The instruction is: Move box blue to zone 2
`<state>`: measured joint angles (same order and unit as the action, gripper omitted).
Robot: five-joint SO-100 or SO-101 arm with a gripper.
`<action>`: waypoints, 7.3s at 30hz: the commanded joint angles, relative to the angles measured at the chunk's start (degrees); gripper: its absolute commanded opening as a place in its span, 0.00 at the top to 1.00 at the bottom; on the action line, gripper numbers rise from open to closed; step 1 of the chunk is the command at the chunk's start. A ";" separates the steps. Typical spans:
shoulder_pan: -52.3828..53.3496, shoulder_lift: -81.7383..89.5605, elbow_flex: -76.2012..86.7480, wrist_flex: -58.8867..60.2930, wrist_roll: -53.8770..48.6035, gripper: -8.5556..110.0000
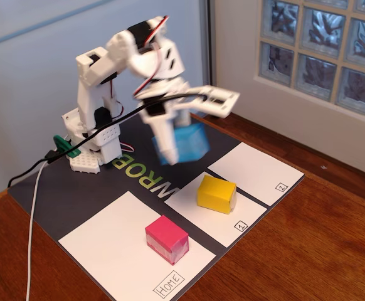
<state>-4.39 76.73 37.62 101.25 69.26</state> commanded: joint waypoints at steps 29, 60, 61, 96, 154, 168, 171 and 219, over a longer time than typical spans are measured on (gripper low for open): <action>-27.95 -9.58 2.99 7.73 17.93 0.93; -31.38 -29.62 -3.52 -3.34 39.20 0.93; -31.20 -29.79 -3.52 -4.39 38.85 0.93; -33.66 -38.58 -3.16 -25.22 38.94 0.93; -31.29 -31.90 -2.81 -29.88 33.40 0.52; -34.28 -23.20 -2.64 -28.65 33.31 0.51; -34.28 -20.04 -0.88 -26.89 33.22 0.52; -3.34 60.12 90.35 -19.16 28.56 0.93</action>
<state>-9.23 132.28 126.47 80.77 97.91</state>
